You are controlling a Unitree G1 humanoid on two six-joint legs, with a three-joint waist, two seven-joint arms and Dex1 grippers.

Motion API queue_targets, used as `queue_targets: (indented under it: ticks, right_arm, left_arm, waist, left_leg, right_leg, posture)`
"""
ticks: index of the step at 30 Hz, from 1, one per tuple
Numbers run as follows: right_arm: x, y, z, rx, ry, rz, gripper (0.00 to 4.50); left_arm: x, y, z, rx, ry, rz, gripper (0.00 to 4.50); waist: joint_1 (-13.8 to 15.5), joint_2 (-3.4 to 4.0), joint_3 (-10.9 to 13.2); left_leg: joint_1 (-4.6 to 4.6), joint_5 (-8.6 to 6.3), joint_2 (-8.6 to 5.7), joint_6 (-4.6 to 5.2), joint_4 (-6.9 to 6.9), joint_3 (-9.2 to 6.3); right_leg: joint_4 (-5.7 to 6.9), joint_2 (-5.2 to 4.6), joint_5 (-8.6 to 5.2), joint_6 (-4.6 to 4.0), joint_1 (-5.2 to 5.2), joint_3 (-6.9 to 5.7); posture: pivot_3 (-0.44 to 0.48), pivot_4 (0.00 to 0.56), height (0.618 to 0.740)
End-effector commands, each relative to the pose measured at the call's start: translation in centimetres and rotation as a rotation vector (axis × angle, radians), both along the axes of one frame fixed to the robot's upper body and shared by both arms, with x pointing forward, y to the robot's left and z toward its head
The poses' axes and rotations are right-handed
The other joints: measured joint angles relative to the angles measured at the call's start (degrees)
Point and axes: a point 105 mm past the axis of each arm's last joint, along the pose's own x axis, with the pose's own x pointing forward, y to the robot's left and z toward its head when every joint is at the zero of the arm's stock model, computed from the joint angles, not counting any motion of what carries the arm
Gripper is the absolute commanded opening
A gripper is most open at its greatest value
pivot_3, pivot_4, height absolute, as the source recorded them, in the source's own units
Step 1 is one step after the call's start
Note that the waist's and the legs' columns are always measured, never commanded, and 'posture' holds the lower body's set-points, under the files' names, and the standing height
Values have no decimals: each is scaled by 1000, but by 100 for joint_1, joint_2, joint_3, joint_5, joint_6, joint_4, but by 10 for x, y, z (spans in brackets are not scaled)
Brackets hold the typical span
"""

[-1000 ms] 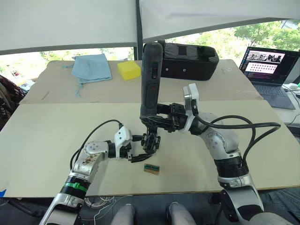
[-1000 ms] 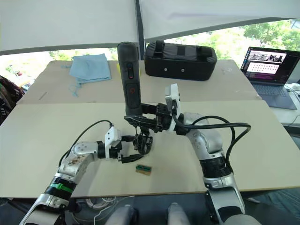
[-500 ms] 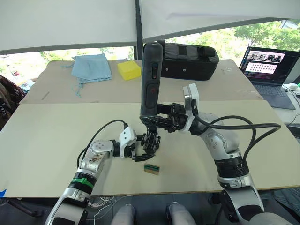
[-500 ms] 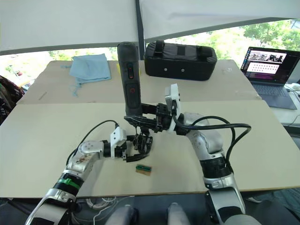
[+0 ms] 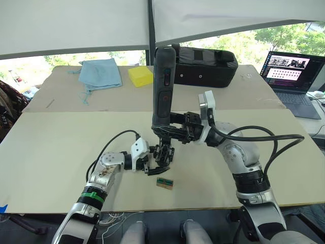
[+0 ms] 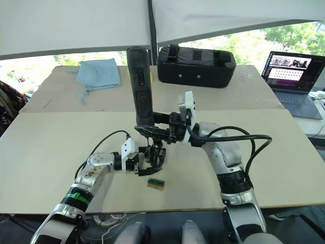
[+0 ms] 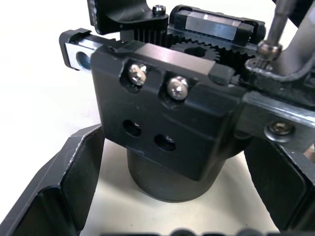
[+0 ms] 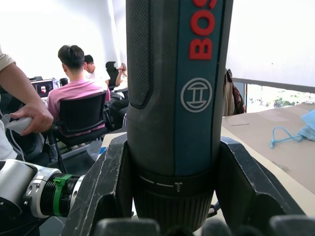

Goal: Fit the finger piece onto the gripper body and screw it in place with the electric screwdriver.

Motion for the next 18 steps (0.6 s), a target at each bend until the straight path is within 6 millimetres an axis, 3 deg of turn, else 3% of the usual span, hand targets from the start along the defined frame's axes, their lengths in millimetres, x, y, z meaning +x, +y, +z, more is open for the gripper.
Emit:
queue_targets:
  ticks: [1,3,18]
  right_arm:
    - [-7,0,10,15,-62,7,1903]
    - [-7,0,10,14,-61,7,1903]
    - [-1,3,-7,-74,-44,-27,1903]
  left_arm:
    - [-2,-2,-9,15,21,-8,3231]
    - [-2,-2,-10,17,21,-7,2319]
    - [-3,-2,-16,36,30,1,2305]
  waist:
    - [2,0,0]
    - [5,0,-1]
    - [5,0,-6]
  left_leg:
    - [1,0,0,0,0,0]
    - [3,0,0,0,0,0]
    - [15,0,0,0,0,0]
  right_leg:
    - [0,0,0,0,1,0]
    - [0,-1,0,0,3,0]
    - [1,1,0,0,13,0]
  posture:
    - [0,150,740]
    - [0,150,740]
    - [0,150,740]
